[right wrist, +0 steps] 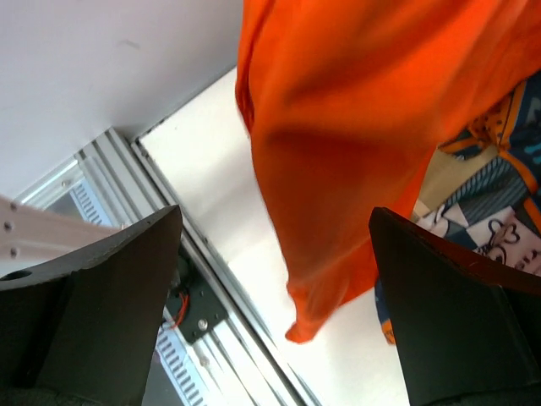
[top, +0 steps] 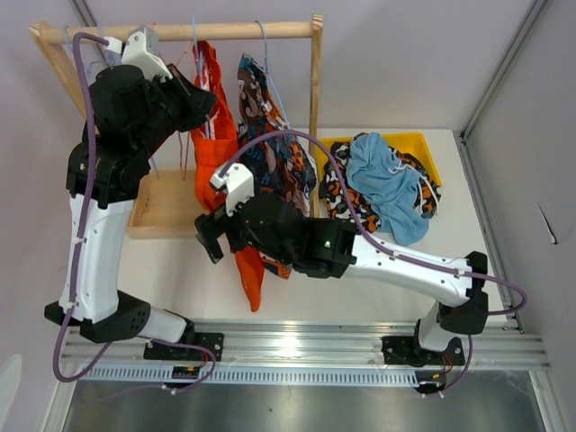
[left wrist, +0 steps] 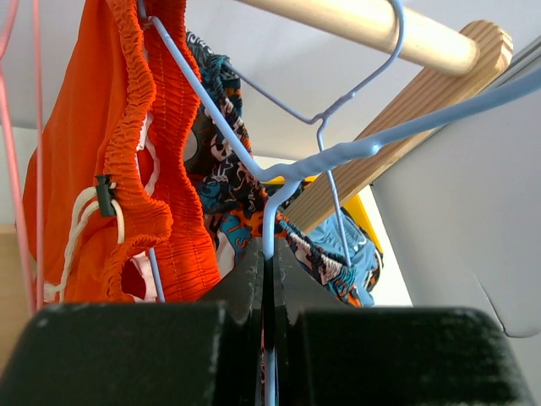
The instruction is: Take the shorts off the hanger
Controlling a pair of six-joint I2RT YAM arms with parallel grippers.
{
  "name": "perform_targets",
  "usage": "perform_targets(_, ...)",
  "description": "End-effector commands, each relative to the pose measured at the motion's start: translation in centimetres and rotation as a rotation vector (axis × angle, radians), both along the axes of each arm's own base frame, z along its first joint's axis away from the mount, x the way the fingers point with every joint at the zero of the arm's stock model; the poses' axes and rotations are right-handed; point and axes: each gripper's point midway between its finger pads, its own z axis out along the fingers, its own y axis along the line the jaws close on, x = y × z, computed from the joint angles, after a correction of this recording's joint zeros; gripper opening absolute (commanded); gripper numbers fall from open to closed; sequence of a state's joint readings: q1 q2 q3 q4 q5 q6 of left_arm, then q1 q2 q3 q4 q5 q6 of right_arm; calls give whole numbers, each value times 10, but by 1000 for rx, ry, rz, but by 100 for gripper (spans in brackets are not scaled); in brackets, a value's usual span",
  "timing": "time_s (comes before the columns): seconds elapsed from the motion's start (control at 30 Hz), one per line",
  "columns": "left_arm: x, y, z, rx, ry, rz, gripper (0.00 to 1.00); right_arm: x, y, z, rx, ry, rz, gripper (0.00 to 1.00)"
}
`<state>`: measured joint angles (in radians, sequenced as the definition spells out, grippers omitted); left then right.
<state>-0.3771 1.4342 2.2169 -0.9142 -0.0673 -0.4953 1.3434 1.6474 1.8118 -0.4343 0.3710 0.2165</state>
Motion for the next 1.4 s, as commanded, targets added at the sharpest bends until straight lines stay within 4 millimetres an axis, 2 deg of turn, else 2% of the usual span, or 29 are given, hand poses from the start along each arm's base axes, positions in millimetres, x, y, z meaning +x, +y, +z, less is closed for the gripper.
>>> perform_targets(0.0,-23,5,42,-48,-150,-22,0,11,9,56,155,-69,-42,99)
perform_targets(0.03,-28,5,44,-54,-157,-30,0,15,11,54,154,-77,-50,99)
perform_targets(0.07,-27,4,38,-54,-144,-34,0,20,14,58,170,-95,-56,99)
perform_targets(0.13,-33,6,40,-62,-155,-32,0,30,19,52,166,-102,-81,98)
perform_targets(0.17,-32,6,35,-58,-145,-29,0,38,19,50,170,-100,-96,92)
perform_targets(0.2,-33,8,37,-58,-150,-28,0,41,21,46,168,-93,-100,82)
perform_targets(0.23,-34,9,37,-53,-151,-25,0,42,20,43,167,-85,-101,52)
perform_targets(0.3,-35,10,38,-43,-156,-19,0,38,24,23,148,-52,-75,23)
perform_targets(0.33,-37,13,43,-42,-167,-10,0,30,21,22,157,-37,-53,0)
perform_targets(0.37,-33,16,41,-30,-165,10,0,17,24,-3,127,-15,-28,0)
perform_targets(0.4,-34,20,44,-26,-172,26,0,6,23,-14,133,13,-17,0)
perform_targets(0.43,-32,22,45,-16,-177,38,0,-5,16,-3,192,20,-9,0)
perform_targets(0.47,-29,26,45,-9,-180,62,0,-17,12,-41,137,53,-4,0)
perform_targets(0.5,-28,30,49,-7,-191,79,0,-42,12,-51,138,74,31,0)
perform_targets(0.53,-27,33,52,1,-202,94,0,-56,7,-48,181,103,33,0)
perform_targets(0.57,-22,35,51,7,-201,112,0,-63,-1,-74,139,113,3,0)
perform_targets(0.6,-19,40,52,10,-205,131,0,-84,-2,-82,132,126,29,0)
perform_targets(0.63,-18,42,55,7,-213,142,0,-91,-4,-88,130,154,23,0)
perform_targets(0.73,-10,49,57,0,-216,177,0,-109,-13,-99,100,173,24,0)
perform_targets(0.8,-7,54,60,-8,-224,193,0,-115,-16,-99,94,171,16,0)
perform_targets(1.0,-4,59,58,-17,-215,223,0,-121,-12,-101,101,186,19,0)
perform_targets(1.03,-6,60,58,-21,-216,224,0,-121,-11,-99,105,189,20,3)
perform_targets(1.07,-6,61,58,-23,-217,226,0,-121,-9,-101,102,190,21,8)
perform_targets(1.1,-9,62,61,-27,-222,227,0,-122,-7,-102,98,190,22,32)
perform_targets(1.13,-10,61,63,-31,-227,225,0,-122,-6,-102,97,191,23,48)
perform_targets(1.2,-14,63,66,-37,-235,225,0,-122,-3,-105,95,187,25,68)
perform_targets(1.27,-18,63,67,-45,-235,220,0,-122,-1,-106,98,180,24,80)
perform_targets(1.3,-16,62,64,-46,-226,219,0,-122,0,-102,105,170,29,97)
perform_targets(1.37,-20,62,63,-56,-223,213,0,-117,1,-101,106,154,16,99)
